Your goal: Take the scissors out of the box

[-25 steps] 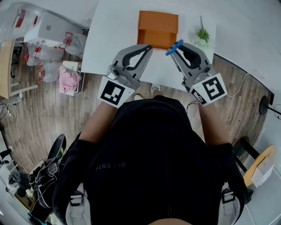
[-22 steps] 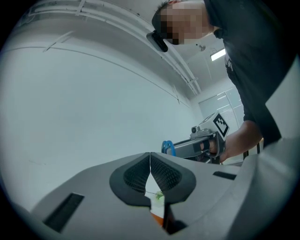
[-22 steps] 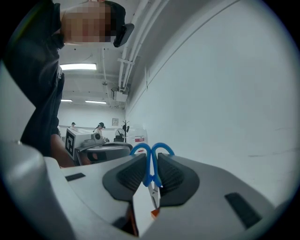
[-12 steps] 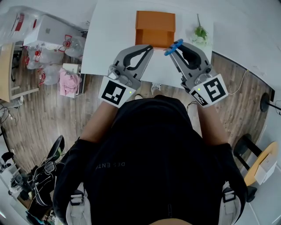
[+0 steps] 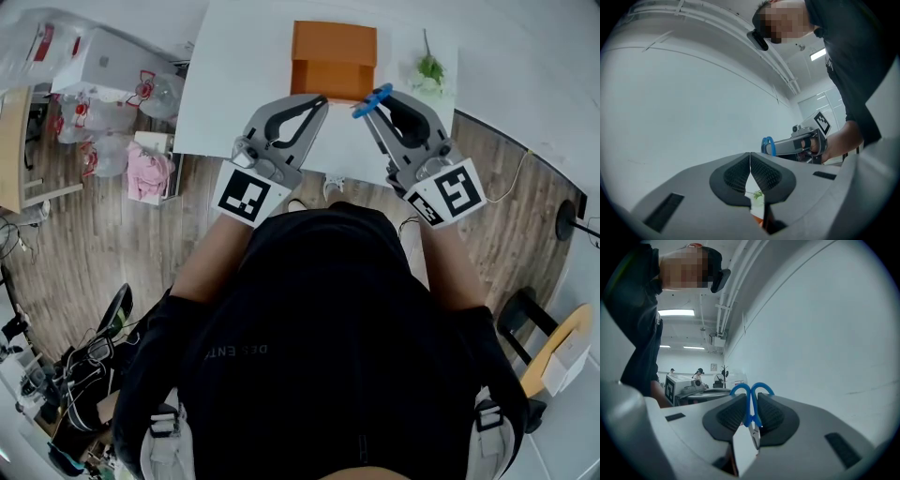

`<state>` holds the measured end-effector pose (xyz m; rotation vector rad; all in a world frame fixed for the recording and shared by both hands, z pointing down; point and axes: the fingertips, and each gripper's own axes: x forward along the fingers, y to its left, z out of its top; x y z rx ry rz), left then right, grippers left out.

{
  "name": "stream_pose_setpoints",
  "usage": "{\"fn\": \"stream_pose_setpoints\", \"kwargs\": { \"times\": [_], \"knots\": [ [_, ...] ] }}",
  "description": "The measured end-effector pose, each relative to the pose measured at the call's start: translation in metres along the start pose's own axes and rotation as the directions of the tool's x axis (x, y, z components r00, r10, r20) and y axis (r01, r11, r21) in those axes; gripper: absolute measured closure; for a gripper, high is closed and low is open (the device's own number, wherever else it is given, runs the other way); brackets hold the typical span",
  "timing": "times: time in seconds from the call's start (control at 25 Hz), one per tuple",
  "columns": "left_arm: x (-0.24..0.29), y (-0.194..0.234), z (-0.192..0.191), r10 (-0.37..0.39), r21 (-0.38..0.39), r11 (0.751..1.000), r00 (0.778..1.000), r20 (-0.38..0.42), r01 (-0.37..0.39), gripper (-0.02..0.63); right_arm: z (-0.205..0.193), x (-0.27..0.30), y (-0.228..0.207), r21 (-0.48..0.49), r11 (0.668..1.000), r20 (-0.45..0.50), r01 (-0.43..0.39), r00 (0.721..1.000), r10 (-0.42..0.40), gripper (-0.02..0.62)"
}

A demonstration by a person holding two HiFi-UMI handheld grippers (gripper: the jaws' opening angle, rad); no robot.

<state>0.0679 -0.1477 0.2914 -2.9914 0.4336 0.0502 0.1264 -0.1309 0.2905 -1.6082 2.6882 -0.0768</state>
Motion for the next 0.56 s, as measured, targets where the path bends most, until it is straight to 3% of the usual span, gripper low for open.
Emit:
{"fn": "stream_pose_setpoints", "kwargs": {
  "times": [0.56],
  "knots": [
    [0.0066, 0.0061, -0.0038, 0.003, -0.011, 1.0, 1.0, -0.014, -0.003, 0.586, -0.0023, 0.0073, -0.0057, -0.002, 1.0, -0.017, -0.014, 1.0, 0.014, 0.511]
  ]
}}
